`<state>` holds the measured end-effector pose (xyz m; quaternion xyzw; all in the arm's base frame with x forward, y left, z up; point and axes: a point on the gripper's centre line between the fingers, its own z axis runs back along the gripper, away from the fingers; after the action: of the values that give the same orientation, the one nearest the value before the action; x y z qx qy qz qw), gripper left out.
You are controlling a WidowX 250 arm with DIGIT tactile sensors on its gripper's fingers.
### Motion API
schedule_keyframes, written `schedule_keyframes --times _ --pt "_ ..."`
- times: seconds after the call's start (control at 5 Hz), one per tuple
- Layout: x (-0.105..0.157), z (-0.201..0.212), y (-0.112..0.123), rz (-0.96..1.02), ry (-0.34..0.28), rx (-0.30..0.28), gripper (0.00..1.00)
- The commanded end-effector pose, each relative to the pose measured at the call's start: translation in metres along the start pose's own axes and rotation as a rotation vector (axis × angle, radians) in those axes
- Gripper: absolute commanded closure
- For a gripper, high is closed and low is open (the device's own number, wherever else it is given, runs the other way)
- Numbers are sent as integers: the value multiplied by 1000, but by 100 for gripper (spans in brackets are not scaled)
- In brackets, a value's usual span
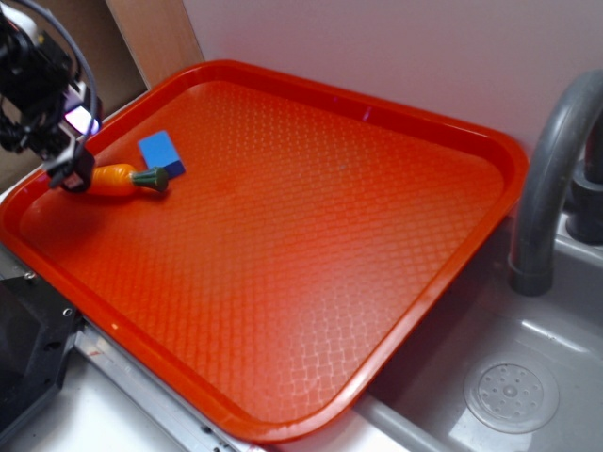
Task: Grab the carrot.
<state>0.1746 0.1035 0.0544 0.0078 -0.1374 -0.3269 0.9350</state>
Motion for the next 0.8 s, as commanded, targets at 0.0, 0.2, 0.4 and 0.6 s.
schedule_keyframes --times 0.0,0.2,0.4,0.6 --pt "-1 -22 -14 -103 17 -52 0" --pt "-6 -35 -7 -73 46 -63 0" --pt "-7 -41 -3 -52 78 -61 0" --pt "-9 -42 -2 -41 84 -59 100"
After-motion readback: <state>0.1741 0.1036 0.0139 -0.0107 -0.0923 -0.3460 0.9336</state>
